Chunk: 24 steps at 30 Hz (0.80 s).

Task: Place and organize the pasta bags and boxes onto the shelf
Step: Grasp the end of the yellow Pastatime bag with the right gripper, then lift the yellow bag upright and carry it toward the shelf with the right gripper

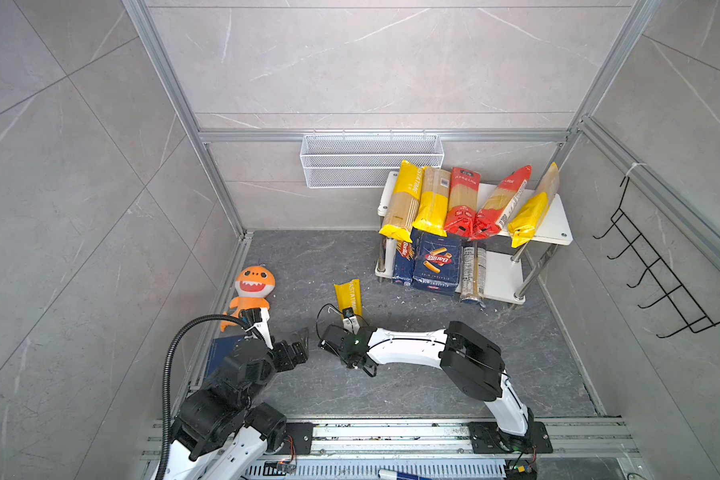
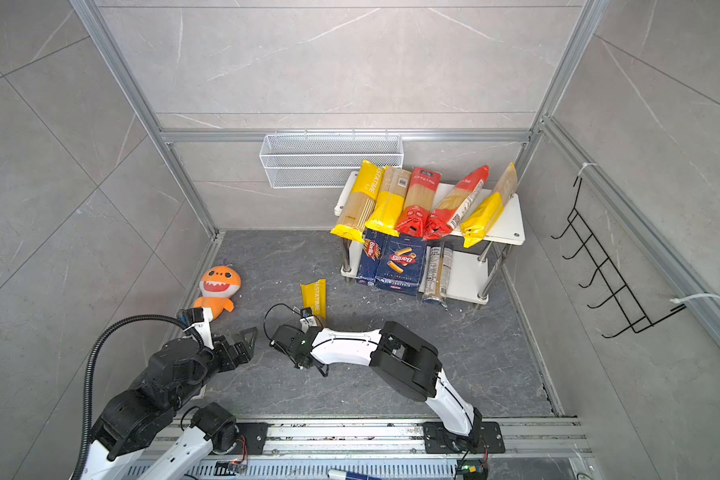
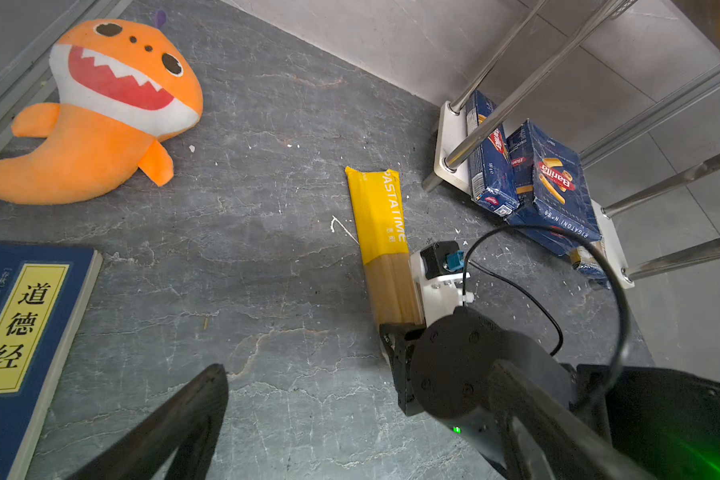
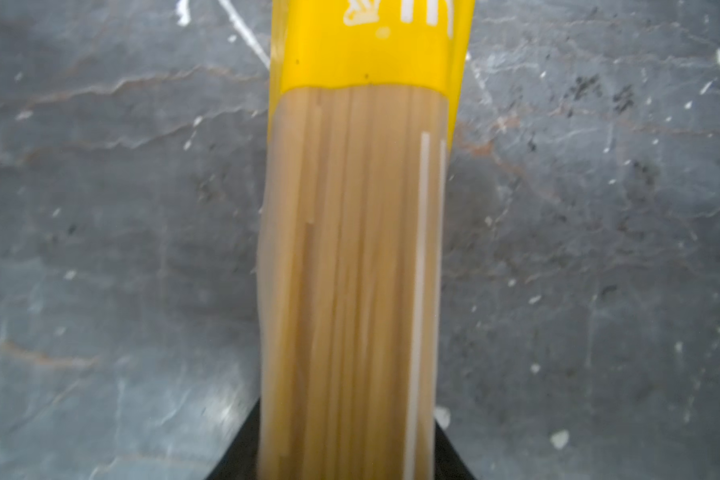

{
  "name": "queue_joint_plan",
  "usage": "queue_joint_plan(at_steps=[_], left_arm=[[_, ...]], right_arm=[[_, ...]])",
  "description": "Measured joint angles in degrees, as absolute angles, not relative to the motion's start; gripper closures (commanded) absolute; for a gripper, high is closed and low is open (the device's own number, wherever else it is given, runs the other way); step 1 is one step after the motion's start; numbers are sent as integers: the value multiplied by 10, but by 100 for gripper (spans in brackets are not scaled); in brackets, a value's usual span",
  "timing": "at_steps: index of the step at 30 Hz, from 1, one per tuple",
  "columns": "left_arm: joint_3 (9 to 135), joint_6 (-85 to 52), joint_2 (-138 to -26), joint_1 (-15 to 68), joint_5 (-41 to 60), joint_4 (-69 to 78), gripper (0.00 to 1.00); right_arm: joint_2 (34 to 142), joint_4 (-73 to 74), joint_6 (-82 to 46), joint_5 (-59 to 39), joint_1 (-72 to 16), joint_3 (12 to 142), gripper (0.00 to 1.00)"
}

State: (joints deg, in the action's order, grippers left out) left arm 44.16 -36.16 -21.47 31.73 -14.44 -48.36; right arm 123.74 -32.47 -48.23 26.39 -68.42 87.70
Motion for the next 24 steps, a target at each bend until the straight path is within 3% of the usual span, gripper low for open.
queue_joint_plan(at_steps=[1, 3, 8, 13, 18, 24], left_arm=[[440, -364, -212, 317, -144, -484, 0], [438, -368, -207, 317, -141, -485, 0], [437, -375, -195, 317, -133, -495, 0], [435, -378, -185, 317, -133, -503, 0], [431, -380, -180, 317, -131, -511, 0], [430, -382, -180, 317, -129, -510, 0]], right_arm=[[1237, -319, -487, 262, -689, 873, 35], [1236, -305, -496, 264, -695, 862, 24], [1230, -286, -500, 263, -696, 849, 13], [1238, -275, -499, 264, -696, 855, 13], [1251, -248, -496, 288, -701, 860, 30], [1245, -181, -508, 331, -710, 816, 70]])
